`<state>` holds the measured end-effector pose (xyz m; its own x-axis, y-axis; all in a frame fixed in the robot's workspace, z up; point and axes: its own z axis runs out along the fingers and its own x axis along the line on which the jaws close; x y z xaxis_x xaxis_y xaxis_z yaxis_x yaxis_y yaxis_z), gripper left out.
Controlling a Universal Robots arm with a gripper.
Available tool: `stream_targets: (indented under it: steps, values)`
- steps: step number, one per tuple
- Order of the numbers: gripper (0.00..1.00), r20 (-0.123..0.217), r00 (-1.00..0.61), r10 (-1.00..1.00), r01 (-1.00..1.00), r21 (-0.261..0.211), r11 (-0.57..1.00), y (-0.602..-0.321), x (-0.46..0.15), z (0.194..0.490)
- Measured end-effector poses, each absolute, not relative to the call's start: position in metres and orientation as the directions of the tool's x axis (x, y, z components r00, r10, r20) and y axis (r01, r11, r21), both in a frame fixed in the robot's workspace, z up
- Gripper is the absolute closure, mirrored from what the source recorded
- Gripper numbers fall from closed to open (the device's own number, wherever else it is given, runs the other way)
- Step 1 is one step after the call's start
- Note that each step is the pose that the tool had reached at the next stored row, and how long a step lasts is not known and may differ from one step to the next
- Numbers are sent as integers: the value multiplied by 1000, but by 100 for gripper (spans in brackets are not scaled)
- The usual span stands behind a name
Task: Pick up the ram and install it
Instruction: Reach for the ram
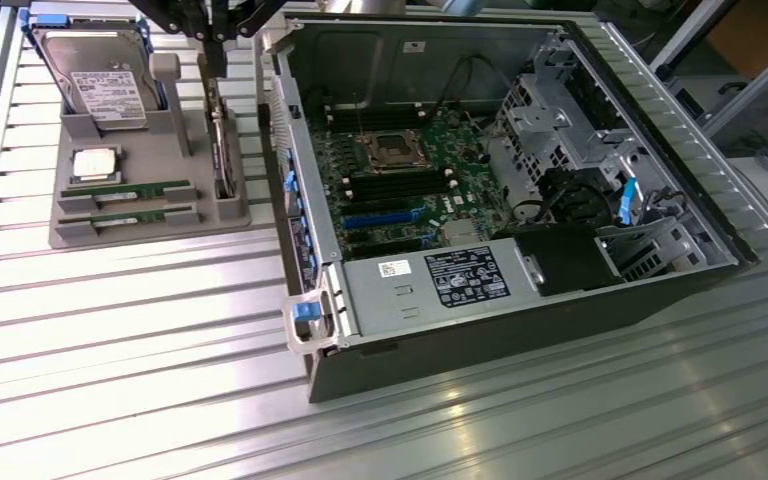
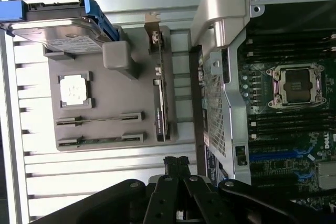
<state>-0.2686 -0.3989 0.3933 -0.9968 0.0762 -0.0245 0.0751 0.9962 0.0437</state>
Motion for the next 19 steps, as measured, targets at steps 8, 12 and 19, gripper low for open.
stream_targets:
  steps: [8, 12, 19]
  values:
    - [89, -25, -997, 76, 75, 44, 996, -399, -273, 393]
    - [89, -24, -997, 76, 75, 44, 996, -399, -276, 393]
    - [89, -25, -997, 76, 75, 43, 996, -399, -282, 393]
